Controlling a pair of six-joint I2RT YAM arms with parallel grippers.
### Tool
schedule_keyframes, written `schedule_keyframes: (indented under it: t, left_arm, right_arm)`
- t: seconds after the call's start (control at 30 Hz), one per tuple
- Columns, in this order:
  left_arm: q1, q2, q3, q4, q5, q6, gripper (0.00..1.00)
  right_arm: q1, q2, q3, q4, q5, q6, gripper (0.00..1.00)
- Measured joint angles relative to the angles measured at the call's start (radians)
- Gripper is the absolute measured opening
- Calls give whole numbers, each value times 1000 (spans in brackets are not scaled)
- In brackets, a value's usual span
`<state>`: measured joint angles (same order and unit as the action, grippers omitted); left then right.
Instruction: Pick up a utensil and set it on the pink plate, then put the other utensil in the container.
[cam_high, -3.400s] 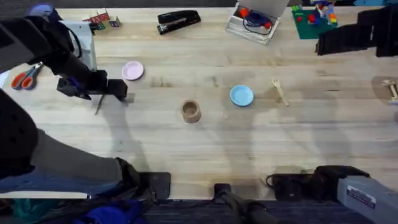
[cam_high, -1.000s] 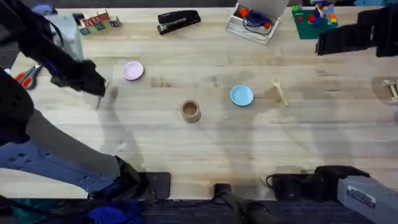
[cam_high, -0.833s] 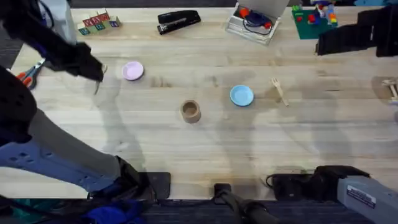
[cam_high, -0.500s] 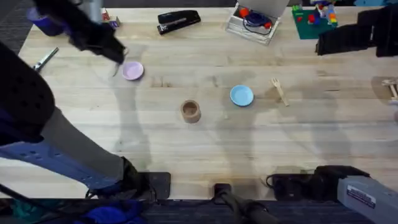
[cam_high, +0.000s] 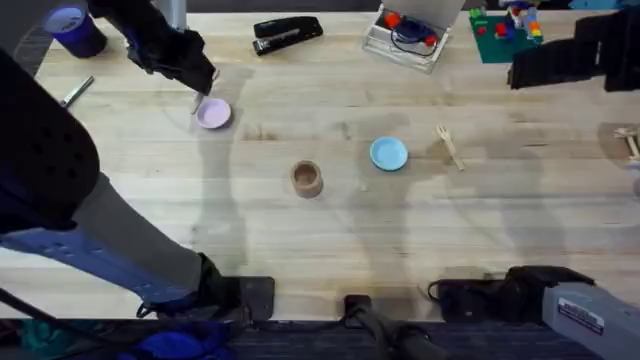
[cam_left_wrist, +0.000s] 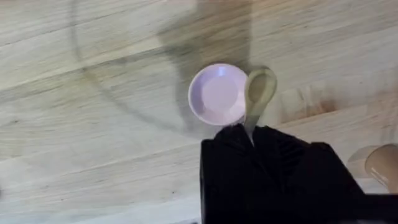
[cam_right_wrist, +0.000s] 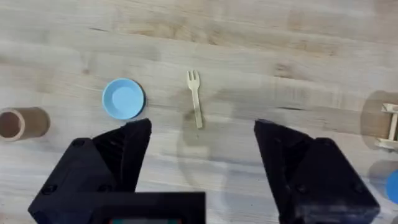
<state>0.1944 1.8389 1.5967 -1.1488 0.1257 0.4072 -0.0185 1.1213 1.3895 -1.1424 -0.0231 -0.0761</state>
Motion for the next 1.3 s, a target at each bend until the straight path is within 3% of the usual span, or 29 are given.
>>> schedule_keyframes:
  t: [0.2, 0.57, 1.3]
  left_arm:
    - [6, 18, 1, 14, -10, 0, 41]
    - [6, 171, 1, 43, -11, 0, 41]
    - [6, 191, 2, 51, -11, 0, 42]
  right_arm:
    - [0, 0, 0, 0, 0, 0, 996]
    - [0, 0, 0, 0, 0, 0, 995]
    - [0, 0, 0, 0, 0, 0, 995]
